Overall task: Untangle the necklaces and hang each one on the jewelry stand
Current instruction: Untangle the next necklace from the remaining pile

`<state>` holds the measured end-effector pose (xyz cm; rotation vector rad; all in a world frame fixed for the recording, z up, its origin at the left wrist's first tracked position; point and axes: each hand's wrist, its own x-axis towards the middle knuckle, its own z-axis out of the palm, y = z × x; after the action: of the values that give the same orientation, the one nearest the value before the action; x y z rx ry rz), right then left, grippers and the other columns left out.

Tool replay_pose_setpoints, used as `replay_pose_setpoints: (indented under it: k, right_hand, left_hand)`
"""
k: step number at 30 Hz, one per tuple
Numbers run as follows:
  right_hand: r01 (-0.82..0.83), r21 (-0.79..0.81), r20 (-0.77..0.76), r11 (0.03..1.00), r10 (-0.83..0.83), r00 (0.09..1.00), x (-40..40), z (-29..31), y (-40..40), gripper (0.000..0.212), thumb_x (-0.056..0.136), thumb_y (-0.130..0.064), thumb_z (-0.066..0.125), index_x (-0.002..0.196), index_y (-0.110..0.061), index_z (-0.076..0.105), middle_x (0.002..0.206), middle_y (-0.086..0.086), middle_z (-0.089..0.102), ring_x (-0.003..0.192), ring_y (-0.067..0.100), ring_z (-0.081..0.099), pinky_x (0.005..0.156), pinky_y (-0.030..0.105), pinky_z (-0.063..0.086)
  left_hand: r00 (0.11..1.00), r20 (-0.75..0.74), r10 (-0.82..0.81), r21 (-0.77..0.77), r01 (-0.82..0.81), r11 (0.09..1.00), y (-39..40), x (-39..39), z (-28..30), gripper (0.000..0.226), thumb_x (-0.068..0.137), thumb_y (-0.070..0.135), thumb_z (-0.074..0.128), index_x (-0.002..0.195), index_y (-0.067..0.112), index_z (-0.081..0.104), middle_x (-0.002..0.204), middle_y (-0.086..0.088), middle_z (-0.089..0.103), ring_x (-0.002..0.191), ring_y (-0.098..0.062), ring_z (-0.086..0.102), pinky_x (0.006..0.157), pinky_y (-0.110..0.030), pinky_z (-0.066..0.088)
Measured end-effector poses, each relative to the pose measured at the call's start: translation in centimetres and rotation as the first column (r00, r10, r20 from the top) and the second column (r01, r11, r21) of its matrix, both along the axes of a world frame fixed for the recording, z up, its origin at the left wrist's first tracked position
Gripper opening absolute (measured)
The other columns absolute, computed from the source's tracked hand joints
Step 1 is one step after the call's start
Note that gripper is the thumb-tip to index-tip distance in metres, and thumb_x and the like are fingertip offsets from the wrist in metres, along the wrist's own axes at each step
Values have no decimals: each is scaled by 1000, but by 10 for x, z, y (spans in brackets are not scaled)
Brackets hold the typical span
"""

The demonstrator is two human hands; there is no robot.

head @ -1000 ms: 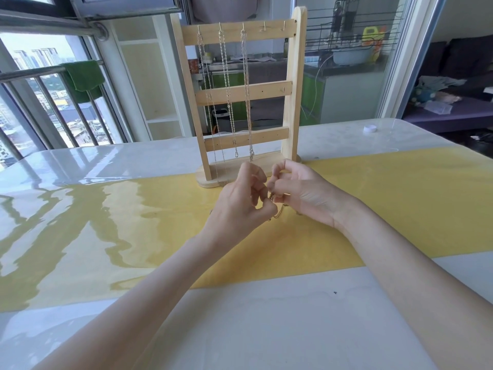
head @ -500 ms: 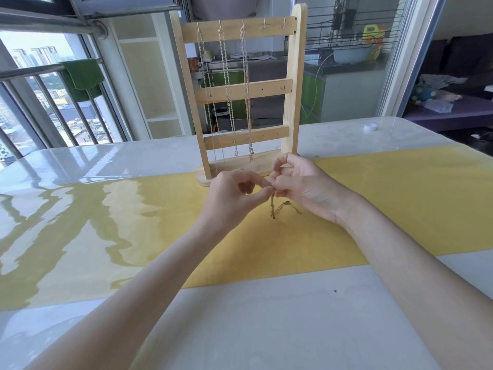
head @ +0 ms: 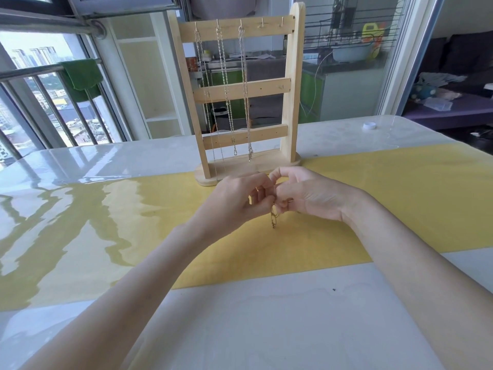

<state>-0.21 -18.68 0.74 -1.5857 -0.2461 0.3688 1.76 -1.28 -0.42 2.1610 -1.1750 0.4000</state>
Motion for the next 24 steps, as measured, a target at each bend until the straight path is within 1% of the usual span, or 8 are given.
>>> replay_pose_setpoints:
  k: [3,5,7,9,14,18,21,24]
  right_hand:
    - [-14,-8,2,1000,14,1000,-1,3,1,25,75,6,55,94,-7,47,77,12,43,59,16,41,61,25,42]
    - [-29,-20,1,999,29,1000,-2,4,1,26,72,3,55,96,-5,49,79,14,47,59,15,42,60,24,42]
    - [-11,-86,36,996,14,999,-4,5,2,21,80,10,54,95,-4,52,71,9,56,57,12,45,61,23,42]
    - [67,-210,146,975,-37,989,-4,7,5,17,84,10,54,92,-5,55,67,0,63,54,7,49,60,20,42]
    - [185,-270,279,945,-107,954,-4,12,11,16,80,6,59,84,-10,58,65,-1,60,54,5,50,60,19,42]
    - [188,-255,258,949,-121,959,-3,10,11,17,82,5,58,89,-10,57,66,-1,59,54,6,49,59,20,42]
    - [186,-243,236,952,-128,963,-3,8,11,19,82,5,57,91,-11,55,64,-4,60,53,6,49,60,20,41]
    - [196,-189,221,962,-153,963,-3,9,9,17,85,4,56,89,-12,54,63,-6,58,56,8,48,61,20,41]
  left_hand:
    - [994,104,19,-13,-18,1000,0,0,-2,22,78,29,47,79,11,60,66,17,49,59,-6,51,54,-19,45]
    - [962,270,40,43,-54,998,-1,-1,-2,22,80,25,46,80,8,59,68,8,52,54,-12,50,48,-30,47]
    - [911,410,52,94,-98,991,-2,-2,-3,20,80,23,46,81,7,58,69,0,55,51,-18,50,41,-28,44]
    - [898,437,57,94,-109,990,-3,-3,-6,21,79,22,46,84,6,58,71,-4,55,51,-19,49,41,-25,42]
    - [971,191,146,-157,-117,981,-6,-2,-7,9,65,8,59,70,4,54,65,5,51,57,-15,50,49,-25,42]
    - [986,-28,164,-208,-166,964,-9,-4,-7,27,67,1,63,76,18,44,58,10,50,55,-8,50,50,-12,37]
    - [958,-277,71,-239,-140,961,-9,-4,-6,41,74,-5,63,81,24,35,66,8,55,53,-6,45,52,-14,37]
    - [848,-528,-48,-357,-170,919,-8,-6,0,35,80,-8,59,83,18,36,73,3,60,53,-7,47,48,-13,37]
